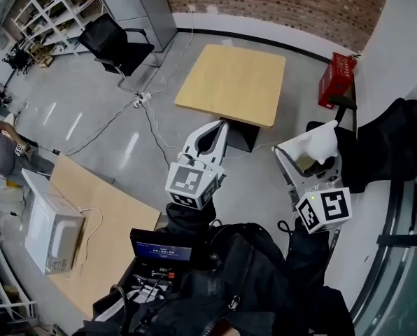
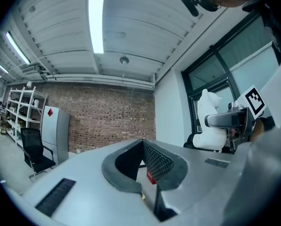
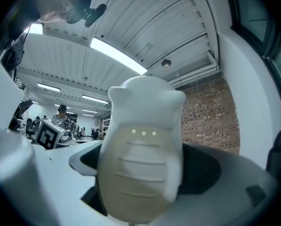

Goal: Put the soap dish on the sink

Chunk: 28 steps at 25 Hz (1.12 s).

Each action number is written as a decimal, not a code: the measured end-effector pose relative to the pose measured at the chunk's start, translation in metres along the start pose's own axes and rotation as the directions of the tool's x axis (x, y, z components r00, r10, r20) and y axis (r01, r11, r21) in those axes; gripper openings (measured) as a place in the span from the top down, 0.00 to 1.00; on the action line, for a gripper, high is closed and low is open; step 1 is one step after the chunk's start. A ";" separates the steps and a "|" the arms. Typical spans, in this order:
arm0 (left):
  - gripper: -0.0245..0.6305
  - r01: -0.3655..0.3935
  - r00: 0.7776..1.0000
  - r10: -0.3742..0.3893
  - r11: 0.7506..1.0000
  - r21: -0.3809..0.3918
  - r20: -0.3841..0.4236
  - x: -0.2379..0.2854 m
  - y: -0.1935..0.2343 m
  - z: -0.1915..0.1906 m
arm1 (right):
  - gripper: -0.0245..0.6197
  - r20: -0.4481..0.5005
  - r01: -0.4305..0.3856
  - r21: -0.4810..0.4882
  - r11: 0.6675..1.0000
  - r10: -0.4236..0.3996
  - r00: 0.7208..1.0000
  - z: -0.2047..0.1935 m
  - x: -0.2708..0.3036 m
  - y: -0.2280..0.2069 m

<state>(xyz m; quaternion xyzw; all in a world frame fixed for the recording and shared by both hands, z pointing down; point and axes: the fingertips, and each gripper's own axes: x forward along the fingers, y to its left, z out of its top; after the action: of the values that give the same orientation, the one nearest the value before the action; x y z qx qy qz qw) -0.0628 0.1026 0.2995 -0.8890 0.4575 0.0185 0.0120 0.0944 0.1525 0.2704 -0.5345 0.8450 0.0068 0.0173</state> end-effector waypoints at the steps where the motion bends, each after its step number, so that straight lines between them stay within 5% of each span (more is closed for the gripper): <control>1: 0.96 -0.003 1.000 0.003 1.000 0.001 -0.003 0.001 -0.004 -0.001 | 0.19 0.001 -0.004 0.004 1.000 0.004 1.000 -0.001 -0.003 -0.003; 15: 0.96 -0.024 0.999 0.025 1.000 0.012 -0.044 0.008 -0.028 -0.022 | 0.19 -0.017 -0.059 0.068 0.996 0.061 0.998 -0.027 -0.014 -0.022; 28: 0.96 -0.006 0.999 0.004 1.000 -0.022 -0.051 0.071 0.013 -0.043 | 0.19 -0.067 -0.050 0.069 0.996 0.055 0.996 -0.052 0.050 -0.053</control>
<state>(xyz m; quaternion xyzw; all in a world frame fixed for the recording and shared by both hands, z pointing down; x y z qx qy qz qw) -0.0313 0.0359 0.3396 -0.8881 0.4596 0.0008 -0.0094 0.1200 0.0835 0.3209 -0.5111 0.8586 -0.0395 0.0060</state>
